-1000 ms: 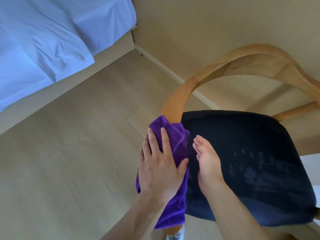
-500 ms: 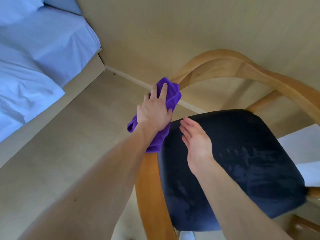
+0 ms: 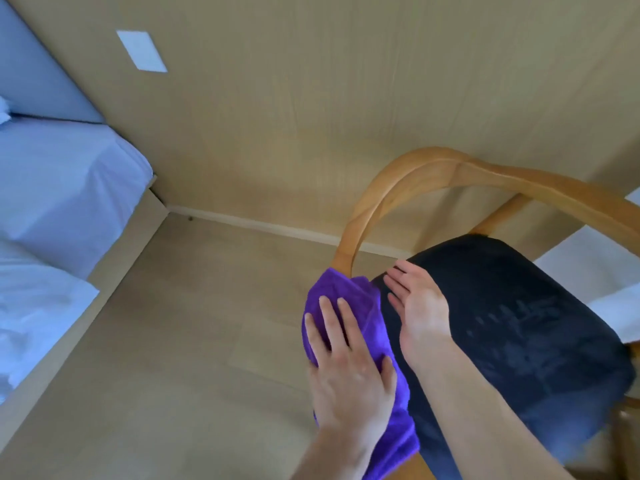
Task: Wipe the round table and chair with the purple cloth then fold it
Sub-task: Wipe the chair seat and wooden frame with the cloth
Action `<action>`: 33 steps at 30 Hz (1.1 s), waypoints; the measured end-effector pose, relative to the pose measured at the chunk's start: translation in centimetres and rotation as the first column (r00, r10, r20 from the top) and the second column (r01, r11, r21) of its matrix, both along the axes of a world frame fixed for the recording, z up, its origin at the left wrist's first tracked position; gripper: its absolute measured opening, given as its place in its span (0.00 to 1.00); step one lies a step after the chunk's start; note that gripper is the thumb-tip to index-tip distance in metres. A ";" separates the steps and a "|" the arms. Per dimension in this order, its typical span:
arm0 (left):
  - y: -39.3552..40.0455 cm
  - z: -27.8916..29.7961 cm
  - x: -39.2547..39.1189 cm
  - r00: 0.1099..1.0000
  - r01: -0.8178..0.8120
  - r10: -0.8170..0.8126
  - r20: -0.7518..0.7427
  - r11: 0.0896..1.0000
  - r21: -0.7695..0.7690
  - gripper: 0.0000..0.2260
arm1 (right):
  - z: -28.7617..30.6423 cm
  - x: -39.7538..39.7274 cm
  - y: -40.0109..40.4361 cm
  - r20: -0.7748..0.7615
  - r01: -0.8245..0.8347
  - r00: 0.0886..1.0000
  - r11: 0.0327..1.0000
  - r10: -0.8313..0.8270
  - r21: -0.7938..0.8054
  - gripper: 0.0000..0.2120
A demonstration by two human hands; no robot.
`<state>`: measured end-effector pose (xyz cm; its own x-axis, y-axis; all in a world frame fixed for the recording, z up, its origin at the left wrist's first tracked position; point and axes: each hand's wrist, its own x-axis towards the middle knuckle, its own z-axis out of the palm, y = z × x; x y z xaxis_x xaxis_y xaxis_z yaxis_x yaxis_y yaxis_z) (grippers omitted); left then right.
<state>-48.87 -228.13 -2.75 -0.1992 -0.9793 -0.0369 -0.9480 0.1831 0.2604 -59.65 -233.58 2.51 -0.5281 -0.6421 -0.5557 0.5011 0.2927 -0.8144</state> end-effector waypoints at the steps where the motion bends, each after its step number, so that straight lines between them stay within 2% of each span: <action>1: -1.1 0.2 0.1 1.000 -0.013 0.013 -0.015 1.000 0.028 0.46 | 0.1 0.3 -0.2 -0.008 0.019 1.000 1.000 -0.019 0.005 0.14; 4: -5.8 1.2 0.0 0.997 -0.055 0.059 -0.048 0.996 0.076 0.47 | 0.4 0.4 -0.6 -0.054 0.047 0.997 0.999 -0.048 -0.009 0.15; 8: -13.7 2.0 -1.5 0.995 -0.019 0.039 -0.095 0.979 0.203 0.41 | 0.1 -1.0 -1.0 -0.084 0.069 0.994 0.997 -0.070 -0.017 0.15; 11: -18.8 2.9 -3.6 0.989 0.027 0.009 -0.147 0.969 0.244 0.38 | -0.6 -2.0 -1.4 -0.075 0.087 0.993 0.996 -0.087 -0.013 0.15; 16: -24.9 4.8 -8.4 0.965 0.251 -0.242 -0.101 0.964 0.083 0.41 | -1.1 -3.8 -4.4 -0.029 0.129 0.991 0.991 -0.129 -0.023 0.13; 20: -29.7 7.0 -14.8 0.892 0.451 -0.451 -0.016 0.892 -0.021 0.44 | -1.6 -5.3 -7.2 -0.018 0.131 0.991 0.989 -0.132 -0.065 0.14; 22: -31.2 7.6 -17.0 0.844 0.534 -0.535 -0.037 0.845 -0.025 0.45 | -1.8 -6.4 -8.7 -0.051 0.142 0.988 0.986 -0.147 -0.089 0.15; 24: -32.1 7.5 -17.2 0.823 0.556 -0.549 -0.146 0.831 0.004 0.43 | -1.8 -7.4 -10.2 -0.059 0.172 0.983 0.982 -0.176 -0.076 0.15; 27: -32.2 6.5 -14.7 0.798 0.529 -0.437 -0.414 0.838 0.136 0.31 | -1.7 -7.9 -11.9 -0.102 0.223 0.967 0.968 -0.234 -0.113 0.16; 30: -30.8 4.6 -10.2 0.774 0.421 -0.120 -0.621 0.831 0.363 0.25 | -1.1 -6.7 -12.6 -0.157 0.177 0.968 0.976 -0.196 -0.124 0.18; 33: -28.7 3.1 -6.5 0.698 0.405 0.175 -0.694 0.704 0.584 0.23 | -0.6 -4.1 -12.5 -0.222 0.096 0.968 0.989 -0.119 -0.115 0.21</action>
